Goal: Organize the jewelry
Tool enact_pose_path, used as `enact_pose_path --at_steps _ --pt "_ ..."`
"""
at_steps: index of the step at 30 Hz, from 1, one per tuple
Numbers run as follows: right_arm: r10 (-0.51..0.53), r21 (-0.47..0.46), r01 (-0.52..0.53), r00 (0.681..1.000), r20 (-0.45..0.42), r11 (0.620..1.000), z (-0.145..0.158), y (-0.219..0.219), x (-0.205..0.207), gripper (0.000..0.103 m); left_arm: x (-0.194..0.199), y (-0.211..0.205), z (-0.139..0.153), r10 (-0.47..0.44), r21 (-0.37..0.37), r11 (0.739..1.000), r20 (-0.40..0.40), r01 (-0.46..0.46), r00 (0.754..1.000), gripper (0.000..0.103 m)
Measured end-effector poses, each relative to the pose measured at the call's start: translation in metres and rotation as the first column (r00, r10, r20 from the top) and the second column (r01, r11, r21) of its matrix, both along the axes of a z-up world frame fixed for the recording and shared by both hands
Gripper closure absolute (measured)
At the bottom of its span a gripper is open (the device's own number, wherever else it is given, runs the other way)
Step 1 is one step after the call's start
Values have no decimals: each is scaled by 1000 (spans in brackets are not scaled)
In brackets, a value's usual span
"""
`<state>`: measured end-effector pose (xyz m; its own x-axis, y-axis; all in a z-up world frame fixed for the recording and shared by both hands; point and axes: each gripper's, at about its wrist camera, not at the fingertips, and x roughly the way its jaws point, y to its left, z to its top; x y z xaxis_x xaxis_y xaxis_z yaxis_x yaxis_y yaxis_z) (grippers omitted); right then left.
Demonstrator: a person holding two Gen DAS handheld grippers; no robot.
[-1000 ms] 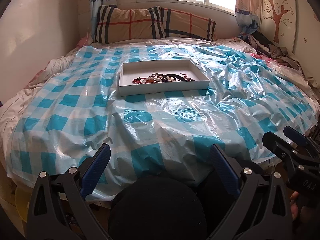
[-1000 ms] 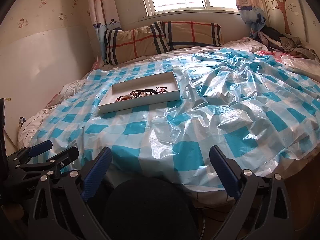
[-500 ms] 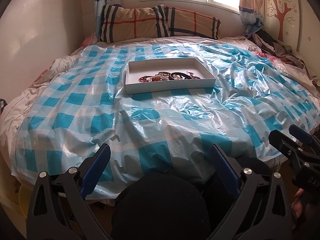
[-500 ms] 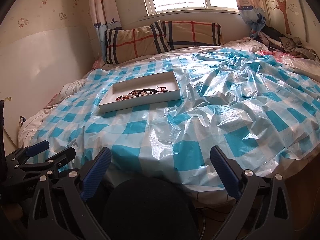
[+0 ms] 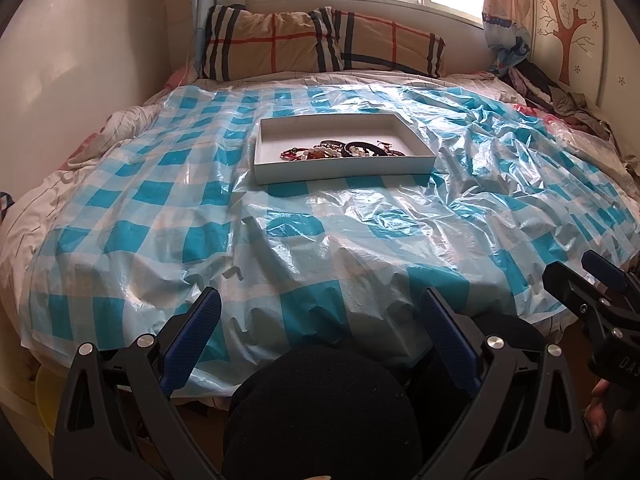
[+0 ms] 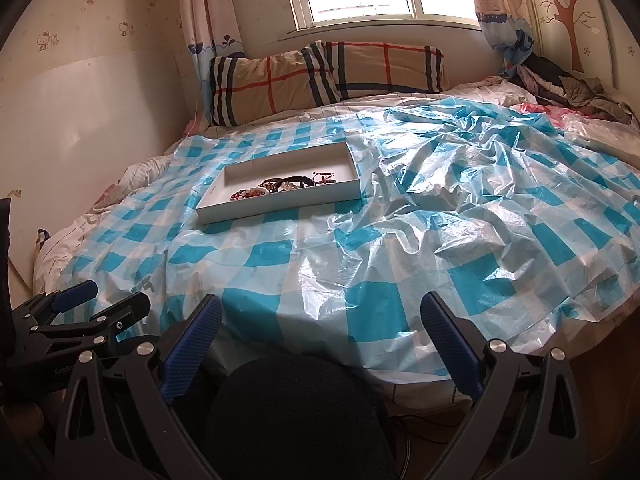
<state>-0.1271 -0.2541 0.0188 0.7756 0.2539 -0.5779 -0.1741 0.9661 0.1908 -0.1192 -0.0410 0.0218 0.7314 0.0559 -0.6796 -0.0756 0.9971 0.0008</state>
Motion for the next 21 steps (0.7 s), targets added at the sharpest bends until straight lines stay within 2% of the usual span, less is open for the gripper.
enact_pose_path --at_steps 21 --pt "0 -1 0 1000 -1 1000 0 0 0 8 0 2 -1 -1 1 1000 3 1 1000 8"
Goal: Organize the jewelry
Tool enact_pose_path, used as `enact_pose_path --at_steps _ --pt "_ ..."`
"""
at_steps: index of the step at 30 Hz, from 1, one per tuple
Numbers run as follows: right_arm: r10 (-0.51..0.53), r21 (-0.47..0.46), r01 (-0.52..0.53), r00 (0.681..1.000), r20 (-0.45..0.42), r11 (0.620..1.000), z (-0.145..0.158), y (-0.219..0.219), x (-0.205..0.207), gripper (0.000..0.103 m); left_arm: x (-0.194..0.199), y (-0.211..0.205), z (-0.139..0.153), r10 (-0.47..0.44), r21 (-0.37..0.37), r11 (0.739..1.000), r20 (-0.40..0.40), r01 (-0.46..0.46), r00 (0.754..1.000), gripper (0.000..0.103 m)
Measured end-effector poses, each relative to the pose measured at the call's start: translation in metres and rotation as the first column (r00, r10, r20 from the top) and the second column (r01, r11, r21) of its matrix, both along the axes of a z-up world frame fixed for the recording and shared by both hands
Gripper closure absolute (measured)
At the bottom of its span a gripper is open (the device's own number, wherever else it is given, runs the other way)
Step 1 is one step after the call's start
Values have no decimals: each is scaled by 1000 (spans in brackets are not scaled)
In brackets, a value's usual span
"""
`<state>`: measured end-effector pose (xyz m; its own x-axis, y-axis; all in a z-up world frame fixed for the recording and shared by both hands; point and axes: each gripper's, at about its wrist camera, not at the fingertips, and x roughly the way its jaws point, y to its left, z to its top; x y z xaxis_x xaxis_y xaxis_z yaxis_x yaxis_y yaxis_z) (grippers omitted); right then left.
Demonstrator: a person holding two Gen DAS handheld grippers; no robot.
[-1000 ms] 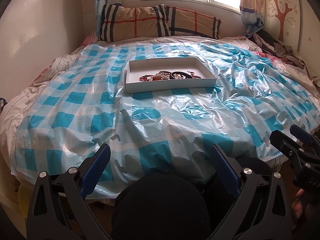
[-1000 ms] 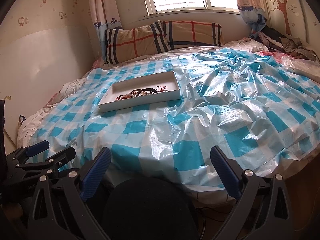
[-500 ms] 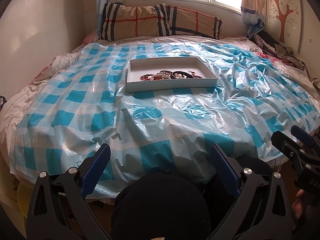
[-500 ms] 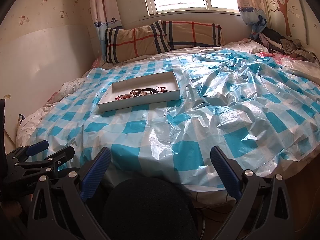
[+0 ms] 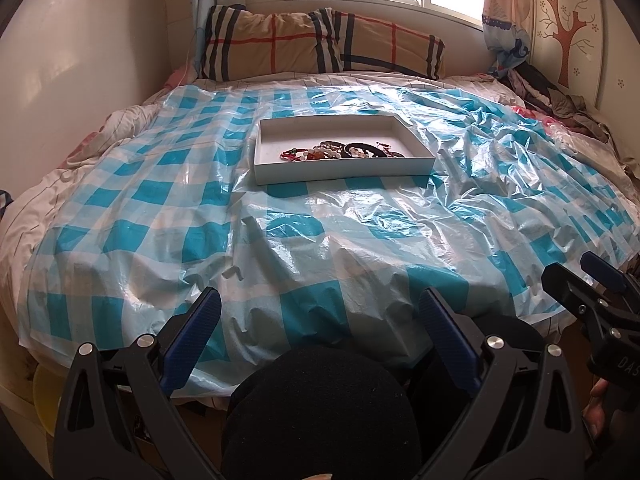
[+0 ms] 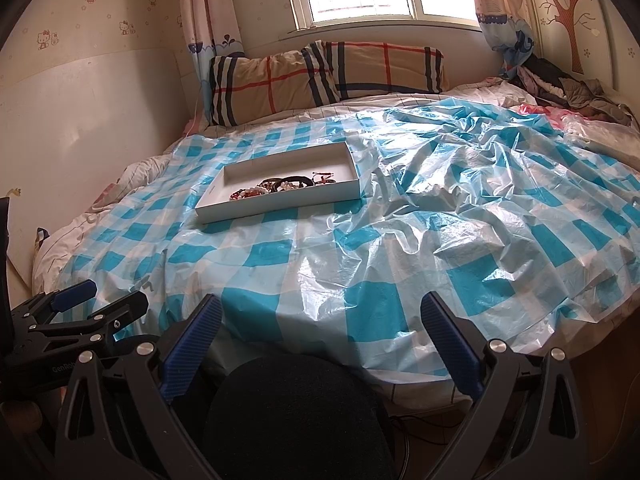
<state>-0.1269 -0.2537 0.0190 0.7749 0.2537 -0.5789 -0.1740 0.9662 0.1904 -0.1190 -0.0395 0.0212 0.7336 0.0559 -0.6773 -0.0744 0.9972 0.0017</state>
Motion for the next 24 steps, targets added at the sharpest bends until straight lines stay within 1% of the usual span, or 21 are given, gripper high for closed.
enact_pose_path --at_steps 24 --pt "0 -2 0 1000 -1 1000 0 1 0 8 0 -1 0 -1 4 1000 1 1 1000 8"
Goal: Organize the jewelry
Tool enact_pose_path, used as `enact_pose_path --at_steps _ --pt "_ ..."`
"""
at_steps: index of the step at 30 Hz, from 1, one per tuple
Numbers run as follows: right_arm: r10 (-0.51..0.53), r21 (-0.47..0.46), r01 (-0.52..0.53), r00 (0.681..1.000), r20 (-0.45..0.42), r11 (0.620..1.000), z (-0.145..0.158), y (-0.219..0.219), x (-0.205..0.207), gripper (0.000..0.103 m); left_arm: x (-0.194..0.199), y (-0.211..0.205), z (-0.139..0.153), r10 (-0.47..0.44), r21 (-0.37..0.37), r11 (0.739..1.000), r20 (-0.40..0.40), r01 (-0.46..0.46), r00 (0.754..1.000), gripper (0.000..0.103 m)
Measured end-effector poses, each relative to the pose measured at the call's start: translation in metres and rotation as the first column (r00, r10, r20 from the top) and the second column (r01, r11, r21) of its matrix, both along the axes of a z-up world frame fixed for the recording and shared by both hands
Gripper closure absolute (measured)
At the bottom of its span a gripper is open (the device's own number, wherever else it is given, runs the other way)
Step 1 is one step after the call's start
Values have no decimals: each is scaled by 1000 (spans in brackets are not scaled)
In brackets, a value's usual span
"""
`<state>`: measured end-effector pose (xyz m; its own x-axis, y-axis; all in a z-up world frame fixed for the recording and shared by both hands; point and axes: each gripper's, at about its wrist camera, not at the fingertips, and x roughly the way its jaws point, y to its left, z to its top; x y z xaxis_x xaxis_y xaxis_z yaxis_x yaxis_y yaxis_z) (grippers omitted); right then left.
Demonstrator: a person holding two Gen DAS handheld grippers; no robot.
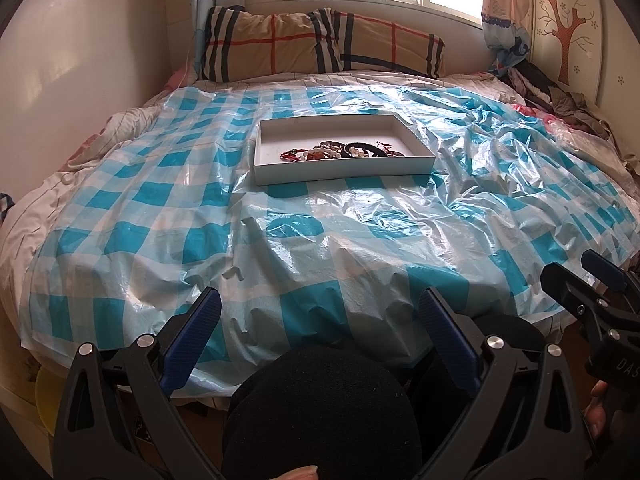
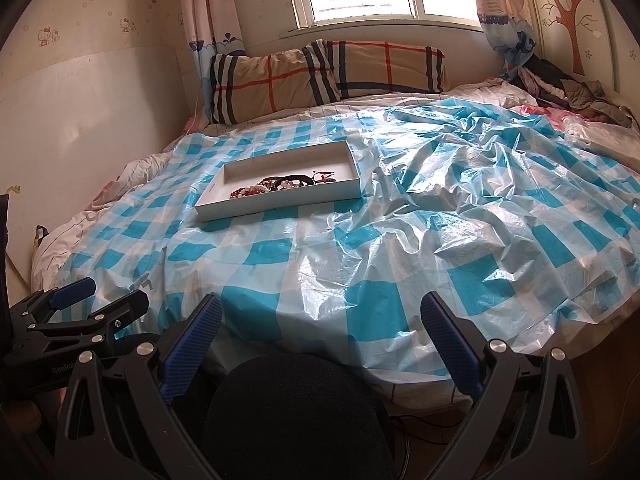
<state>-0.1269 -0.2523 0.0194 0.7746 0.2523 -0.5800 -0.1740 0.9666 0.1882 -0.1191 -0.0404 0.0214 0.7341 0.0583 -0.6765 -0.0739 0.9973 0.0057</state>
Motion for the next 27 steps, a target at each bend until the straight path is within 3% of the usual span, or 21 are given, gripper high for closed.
enact_pose_path --at_steps 22,27 --pt "1 -4 -1 1000 18 1000 5 -2 -2 7 -2 1 7 -5 -3 1000 19 5 1000 8" --pt "9 -33 -6 997 71 999 20 -10 -6 8 -5 7 22 17 65 998 57 -21 998 8"
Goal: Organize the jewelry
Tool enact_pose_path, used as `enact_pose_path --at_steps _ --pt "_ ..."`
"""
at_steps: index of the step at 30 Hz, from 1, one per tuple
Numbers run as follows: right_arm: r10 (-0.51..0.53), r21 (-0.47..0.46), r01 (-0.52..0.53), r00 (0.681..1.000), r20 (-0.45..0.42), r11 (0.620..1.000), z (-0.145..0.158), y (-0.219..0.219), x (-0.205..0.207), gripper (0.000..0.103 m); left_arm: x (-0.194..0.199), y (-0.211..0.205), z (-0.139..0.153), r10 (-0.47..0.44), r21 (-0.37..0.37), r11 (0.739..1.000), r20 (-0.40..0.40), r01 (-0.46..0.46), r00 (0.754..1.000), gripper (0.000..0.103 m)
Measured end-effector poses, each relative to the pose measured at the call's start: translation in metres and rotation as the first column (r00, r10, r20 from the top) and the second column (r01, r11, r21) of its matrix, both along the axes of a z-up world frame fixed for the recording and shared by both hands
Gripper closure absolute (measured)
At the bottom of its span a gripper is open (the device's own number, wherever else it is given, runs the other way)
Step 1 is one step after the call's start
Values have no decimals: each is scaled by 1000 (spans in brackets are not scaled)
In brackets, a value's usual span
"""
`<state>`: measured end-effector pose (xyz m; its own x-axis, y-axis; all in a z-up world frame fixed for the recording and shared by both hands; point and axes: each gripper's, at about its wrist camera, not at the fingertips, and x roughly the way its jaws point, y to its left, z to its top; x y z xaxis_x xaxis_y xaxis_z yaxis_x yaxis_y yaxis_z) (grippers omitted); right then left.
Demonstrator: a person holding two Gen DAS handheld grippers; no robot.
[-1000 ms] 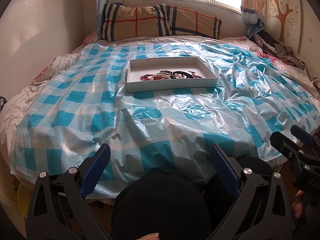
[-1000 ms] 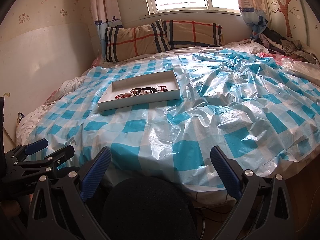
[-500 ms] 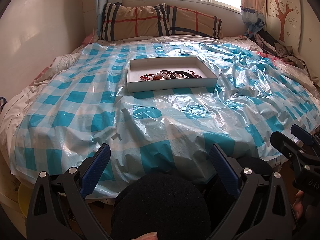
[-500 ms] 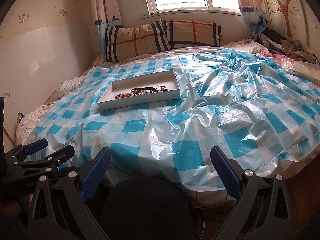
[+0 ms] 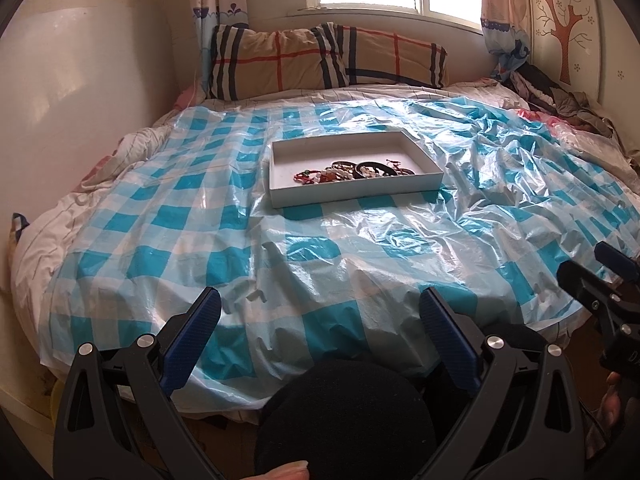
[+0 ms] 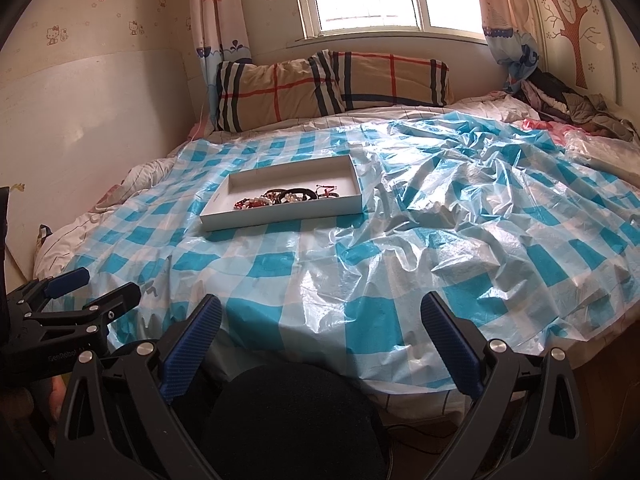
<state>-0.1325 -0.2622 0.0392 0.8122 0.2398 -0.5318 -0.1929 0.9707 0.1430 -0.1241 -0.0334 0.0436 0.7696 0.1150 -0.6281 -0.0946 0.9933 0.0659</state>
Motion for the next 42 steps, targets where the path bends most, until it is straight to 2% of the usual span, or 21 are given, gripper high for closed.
enact_pose_path --at_steps 6,13,17,24,34,37,39,42 --pt "16 -38 -13 997 78 999 40 -16 -8 8 -8 19 31 27 12 1000 53 -27 998 8" --pt "55 -52 -52 996 64 997 69 -24 -30 8 -32 19 48 4 21 1000 52 -5 999 8" --pt "41 -10 -41 999 35 999 72 -25 -42 8 -45 11 52 -5 8 1000 41 4 999 8" --pt "19 26 -19 1000 -1 999 71 -32 -54 8 -61 6 53 -6 28 1000 22 6 1000 8" --pt "32 36 -31 999 -22 999 66 -26 -64 8 -74 9 44 -26 -95 995 -88 18 996 8" --pt "36 39 -35 999 -24 999 66 -24 -66 8 -87 6 46 -18 -119 993 -66 10 998 8" --pt "37 40 -35 999 -25 999 65 -24 -68 8 -97 0 51 -42 -130 991 -36 37 998 8" --pt "36 38 -35 999 -24 999 65 -24 -69 7 -106 -12 53 -81 -153 985 -32 75 996 8"
